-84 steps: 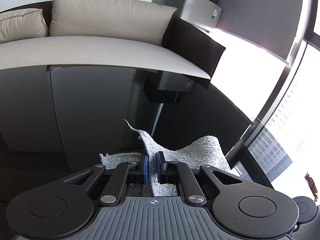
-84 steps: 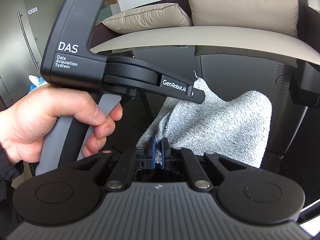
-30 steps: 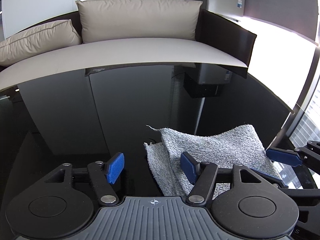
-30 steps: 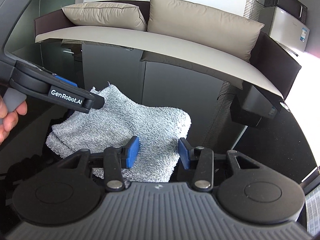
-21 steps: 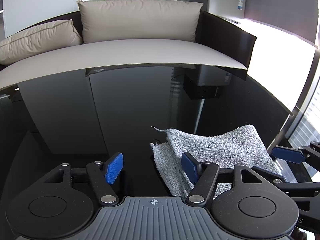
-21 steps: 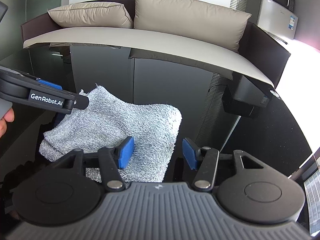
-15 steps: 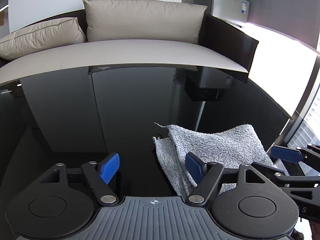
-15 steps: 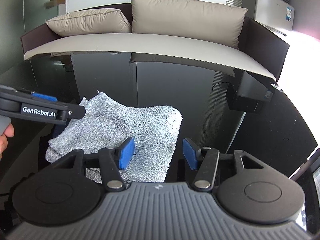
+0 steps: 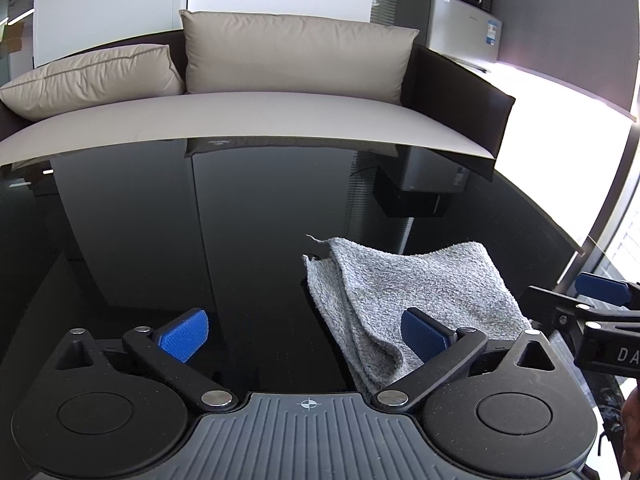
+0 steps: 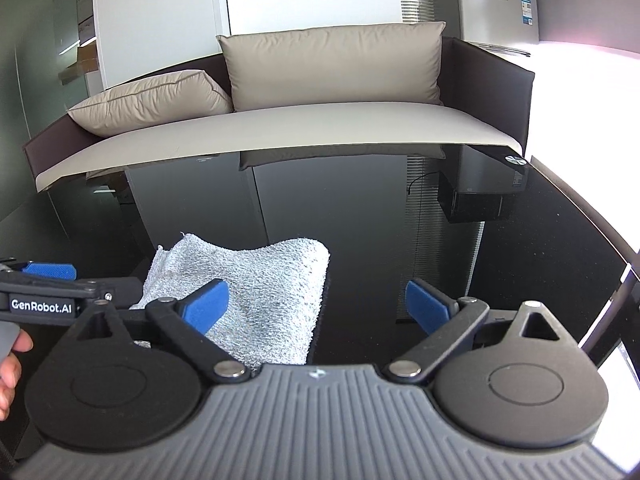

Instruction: Fold towel

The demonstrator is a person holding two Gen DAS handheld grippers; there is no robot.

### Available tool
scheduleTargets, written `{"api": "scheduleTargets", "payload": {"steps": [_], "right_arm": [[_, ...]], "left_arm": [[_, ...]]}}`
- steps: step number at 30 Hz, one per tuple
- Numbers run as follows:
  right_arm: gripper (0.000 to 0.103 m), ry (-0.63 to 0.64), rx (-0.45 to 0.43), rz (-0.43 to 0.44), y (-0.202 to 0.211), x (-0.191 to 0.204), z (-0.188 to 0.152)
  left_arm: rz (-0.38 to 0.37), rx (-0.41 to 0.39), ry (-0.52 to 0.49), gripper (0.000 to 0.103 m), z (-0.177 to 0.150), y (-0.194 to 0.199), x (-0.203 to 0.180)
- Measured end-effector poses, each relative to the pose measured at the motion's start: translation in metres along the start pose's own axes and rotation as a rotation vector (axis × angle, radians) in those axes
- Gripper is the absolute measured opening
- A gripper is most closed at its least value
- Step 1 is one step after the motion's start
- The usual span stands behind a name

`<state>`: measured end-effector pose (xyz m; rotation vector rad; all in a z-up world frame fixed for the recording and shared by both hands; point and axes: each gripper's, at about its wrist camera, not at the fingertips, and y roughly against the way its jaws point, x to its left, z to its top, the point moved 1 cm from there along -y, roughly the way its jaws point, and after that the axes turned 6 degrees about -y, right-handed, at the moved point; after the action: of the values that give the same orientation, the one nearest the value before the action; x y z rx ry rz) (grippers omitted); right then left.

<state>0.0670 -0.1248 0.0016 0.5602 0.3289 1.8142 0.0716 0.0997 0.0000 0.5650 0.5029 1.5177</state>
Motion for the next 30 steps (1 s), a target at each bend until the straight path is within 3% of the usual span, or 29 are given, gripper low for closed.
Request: {"api": "scheduleTargets", "payload": {"steps": [8, 30], "right_arm": [[0.102, -0.011, -0.001, -0.008, 0.016, -0.002, -0.008], [0.102, -0.014, -0.004, -0.003, 0.067, -0.004, -0.041]], "left_arm": [[0.018, -0.014, 0.015, 0.102, -0.011, 0.018, 0.001], [0.032, -0.06, -0.003, 0.102, -0.044, 0.069, -0.01]]}}
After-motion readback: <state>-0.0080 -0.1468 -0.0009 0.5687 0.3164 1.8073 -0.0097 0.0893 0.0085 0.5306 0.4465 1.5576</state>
